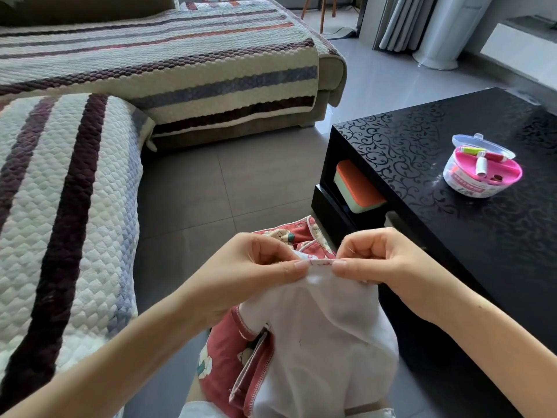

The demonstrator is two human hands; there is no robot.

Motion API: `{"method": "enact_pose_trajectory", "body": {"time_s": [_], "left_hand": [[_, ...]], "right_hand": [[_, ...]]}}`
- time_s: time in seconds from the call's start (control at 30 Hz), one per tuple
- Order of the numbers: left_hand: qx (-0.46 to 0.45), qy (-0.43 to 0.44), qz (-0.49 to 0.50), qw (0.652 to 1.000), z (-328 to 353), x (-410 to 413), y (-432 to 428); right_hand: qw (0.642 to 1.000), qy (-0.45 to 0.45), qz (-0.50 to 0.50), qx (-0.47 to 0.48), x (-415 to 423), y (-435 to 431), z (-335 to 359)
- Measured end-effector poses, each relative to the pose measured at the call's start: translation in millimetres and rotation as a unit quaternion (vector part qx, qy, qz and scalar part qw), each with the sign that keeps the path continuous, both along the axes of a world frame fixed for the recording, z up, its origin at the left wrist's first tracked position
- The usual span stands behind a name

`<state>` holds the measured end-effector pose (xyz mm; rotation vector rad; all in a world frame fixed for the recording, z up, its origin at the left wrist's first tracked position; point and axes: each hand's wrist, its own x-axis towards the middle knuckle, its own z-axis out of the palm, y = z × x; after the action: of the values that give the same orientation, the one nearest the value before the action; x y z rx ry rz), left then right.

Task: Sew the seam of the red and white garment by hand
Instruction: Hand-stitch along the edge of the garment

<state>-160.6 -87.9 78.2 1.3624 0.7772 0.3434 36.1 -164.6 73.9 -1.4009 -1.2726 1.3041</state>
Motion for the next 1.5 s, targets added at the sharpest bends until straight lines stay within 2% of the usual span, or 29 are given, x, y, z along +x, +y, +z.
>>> {"method": "enact_pose_trajectory", "body": {"time_s": [0.1, 0.2, 0.33, 0.47, 1.5], "left_hand": [[0.014, 0.005, 0.004, 1.000, -3.0, 1.6, -0.2], [0.020, 0.014, 0.018, 1.000, -4.0, 2.9, 0.4], [0.025, 0.028, 0.030, 0.999, -1.8, 3.0, 0.8], [0.017, 0.028, 0.040, 0.999, 1.0, 3.8, -0.9], [0.040, 0.030, 0.035, 0.998, -1.6, 1.3, 2.4]], "right_hand": [[0.999, -0.032, -0.020, 0.011, -0.2, -1.3, -2.7], [0.989, -0.119, -0.033, 0.085, 0.8, -5.4, -3.5], [0.939, -0.278, -0.046, 0.198, -3.6, -15.7, 0.4], [0.897, -0.357, -0.048, 0.256, -14.8, -21.5, 2.1], [0.876, -0.407, -0.039, 0.255, -19.0, -13.7, 4.0]]}}
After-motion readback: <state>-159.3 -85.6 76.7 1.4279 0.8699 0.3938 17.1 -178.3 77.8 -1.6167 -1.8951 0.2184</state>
